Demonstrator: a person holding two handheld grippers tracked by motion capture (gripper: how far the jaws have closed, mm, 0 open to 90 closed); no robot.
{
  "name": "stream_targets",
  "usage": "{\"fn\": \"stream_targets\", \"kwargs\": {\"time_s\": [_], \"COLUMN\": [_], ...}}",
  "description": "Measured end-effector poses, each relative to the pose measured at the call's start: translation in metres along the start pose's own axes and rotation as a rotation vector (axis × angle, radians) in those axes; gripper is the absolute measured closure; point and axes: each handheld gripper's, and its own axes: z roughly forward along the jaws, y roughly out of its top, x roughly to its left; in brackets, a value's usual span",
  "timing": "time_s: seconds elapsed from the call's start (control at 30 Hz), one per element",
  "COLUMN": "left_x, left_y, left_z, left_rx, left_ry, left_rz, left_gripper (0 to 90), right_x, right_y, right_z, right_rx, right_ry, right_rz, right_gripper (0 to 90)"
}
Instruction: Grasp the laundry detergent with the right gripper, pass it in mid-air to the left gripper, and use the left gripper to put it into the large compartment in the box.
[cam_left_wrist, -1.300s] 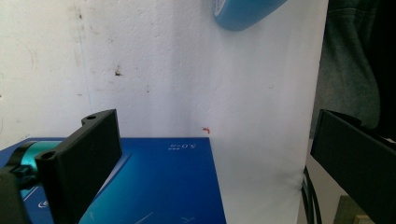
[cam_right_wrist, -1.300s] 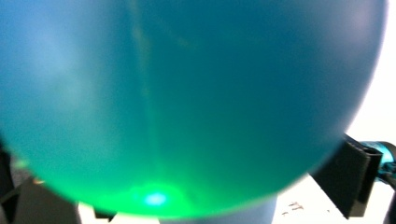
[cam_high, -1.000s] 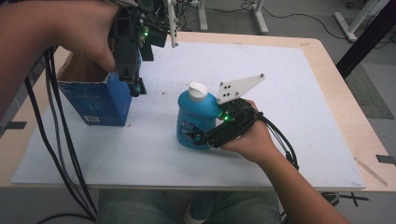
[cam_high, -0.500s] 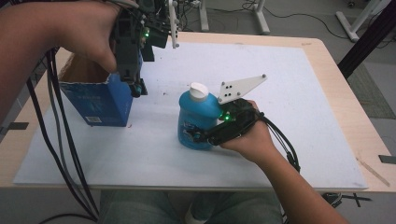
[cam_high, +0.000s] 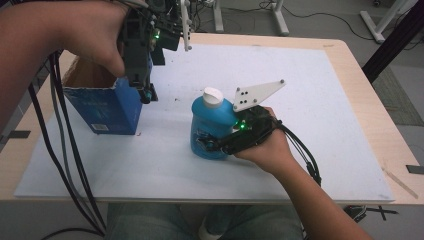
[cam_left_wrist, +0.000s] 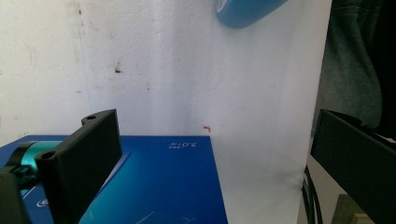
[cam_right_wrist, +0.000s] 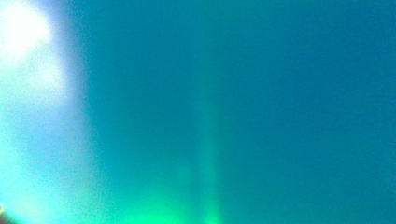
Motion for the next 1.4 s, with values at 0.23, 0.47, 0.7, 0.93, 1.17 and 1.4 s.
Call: {"fn": "stream_targets", "kwargs": {"time_s": [0.23, 0.47, 0.7, 0.93, 1.17, 1.4], "left_x": [0.000, -0.003, -0.009, -0.016, -0.024, -0.032], "left_y": [0.003, 0.007, 0.012, 0.022, 0.033, 0.043], "left_z": [0.002, 0.003, 0.002, -0.002, -0.012, -0.019], "left_rx": [0.010, 0.018, 0.011, 0.000, -0.009, -0.006], "left_ry": [-0.005, -0.012, -0.021, -0.032, -0.036, -0.052], "left_rz": [0.002, 0.002, 0.014, 0.032, 0.052, 0.055], "left_gripper": [1.8, 1.8, 1.8, 1.8, 1.8, 1.8], "right_x": [0.002, 0.004, 0.003, 0.004, 0.007, 0.005], "right_y": [-0.001, -0.001, 0.002, 0.015, 0.033, 0.048], "right_z": [0.000, -0.002, -0.006, -0.015, -0.018, -0.018], "right_rx": [-0.020, -0.028, -0.030, -0.018, 0.013, 0.046], "right_ry": [-0.017, -0.027, -0.021, -0.017, 0.013, 0.047], "right_rz": [-0.032, -0.064, -0.051, -0.087, -0.128, -0.147], "right_gripper": [43.2, 45.9, 46.0, 46.1, 46.1, 46.1]}}
